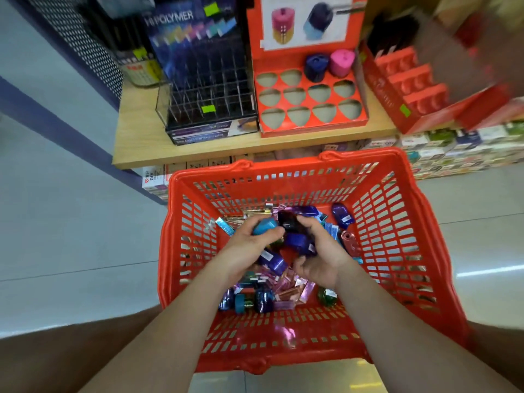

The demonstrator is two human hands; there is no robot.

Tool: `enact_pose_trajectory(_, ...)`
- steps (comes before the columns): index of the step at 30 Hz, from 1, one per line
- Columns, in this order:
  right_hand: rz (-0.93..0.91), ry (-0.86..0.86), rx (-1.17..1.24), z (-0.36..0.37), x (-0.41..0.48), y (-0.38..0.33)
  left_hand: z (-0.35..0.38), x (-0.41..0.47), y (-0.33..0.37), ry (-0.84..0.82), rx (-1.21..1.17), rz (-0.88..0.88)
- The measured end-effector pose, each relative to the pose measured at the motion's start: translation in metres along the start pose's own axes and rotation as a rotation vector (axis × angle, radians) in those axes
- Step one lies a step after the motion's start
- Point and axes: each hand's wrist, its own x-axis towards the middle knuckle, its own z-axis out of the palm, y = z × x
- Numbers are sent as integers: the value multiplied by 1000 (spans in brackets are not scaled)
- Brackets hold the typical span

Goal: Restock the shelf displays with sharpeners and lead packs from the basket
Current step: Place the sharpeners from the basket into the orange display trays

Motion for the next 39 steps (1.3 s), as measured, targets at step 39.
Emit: enact_pose_trajectory(39,-342,-442,-170,32,-102,-64,40,-51,128,124,306,913)
